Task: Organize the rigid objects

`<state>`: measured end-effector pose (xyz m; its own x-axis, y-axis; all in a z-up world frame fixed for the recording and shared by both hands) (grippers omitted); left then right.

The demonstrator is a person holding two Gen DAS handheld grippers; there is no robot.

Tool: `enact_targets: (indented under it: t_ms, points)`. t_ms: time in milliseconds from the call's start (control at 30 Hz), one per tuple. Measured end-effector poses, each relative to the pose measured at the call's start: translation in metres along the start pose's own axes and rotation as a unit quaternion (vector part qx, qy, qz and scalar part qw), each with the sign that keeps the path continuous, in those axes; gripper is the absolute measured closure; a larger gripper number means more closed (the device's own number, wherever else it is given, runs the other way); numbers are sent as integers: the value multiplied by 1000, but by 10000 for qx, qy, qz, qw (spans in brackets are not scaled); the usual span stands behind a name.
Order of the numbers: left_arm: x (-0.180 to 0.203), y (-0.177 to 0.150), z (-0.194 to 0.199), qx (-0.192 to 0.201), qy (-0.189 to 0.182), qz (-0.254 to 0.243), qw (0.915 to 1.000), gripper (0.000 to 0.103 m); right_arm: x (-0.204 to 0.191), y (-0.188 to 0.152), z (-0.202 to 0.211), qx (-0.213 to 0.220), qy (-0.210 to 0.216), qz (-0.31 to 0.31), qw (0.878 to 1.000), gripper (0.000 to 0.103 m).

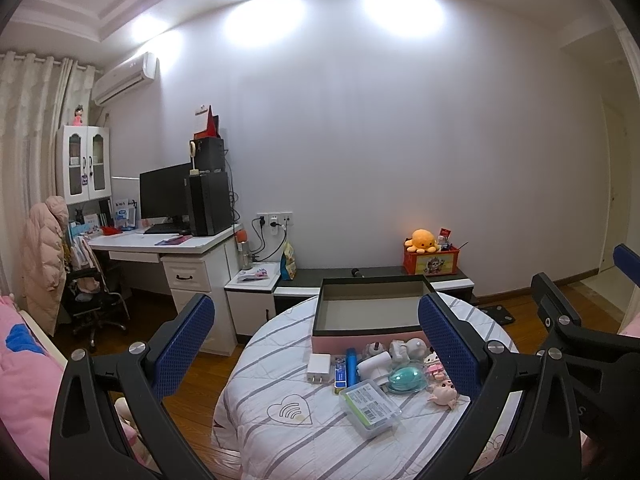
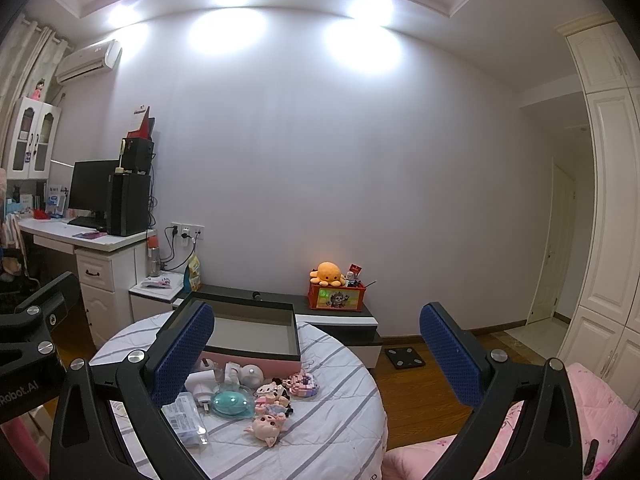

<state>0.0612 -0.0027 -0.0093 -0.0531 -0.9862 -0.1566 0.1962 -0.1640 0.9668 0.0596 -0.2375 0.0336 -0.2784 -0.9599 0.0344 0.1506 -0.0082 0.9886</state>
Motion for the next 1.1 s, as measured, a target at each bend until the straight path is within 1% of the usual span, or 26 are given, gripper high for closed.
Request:
enact_targets:
  t_ms: [267, 1100]
  points:
    - [-1, 3, 3, 32, 20, -4, 10000, 0, 0, 1, 1, -27, 68, -13, 10000, 0]
    - [-1, 5, 8, 68, 7, -4, 10000, 0, 3, 0, 1, -21, 32, 3, 10000, 0]
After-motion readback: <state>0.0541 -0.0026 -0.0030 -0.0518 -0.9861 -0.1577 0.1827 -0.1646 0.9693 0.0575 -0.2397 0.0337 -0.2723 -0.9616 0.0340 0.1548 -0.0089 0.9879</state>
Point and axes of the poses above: each gripper's, at about its wrist camera, not at the fingertips, and z roughly against the way its jaws point, x to its right, y to its top, the point moved 7 cm from there along -z, roughly the way its jaws point, and after that the axes turned 6 degrees about -z, right-handed, at the moved point
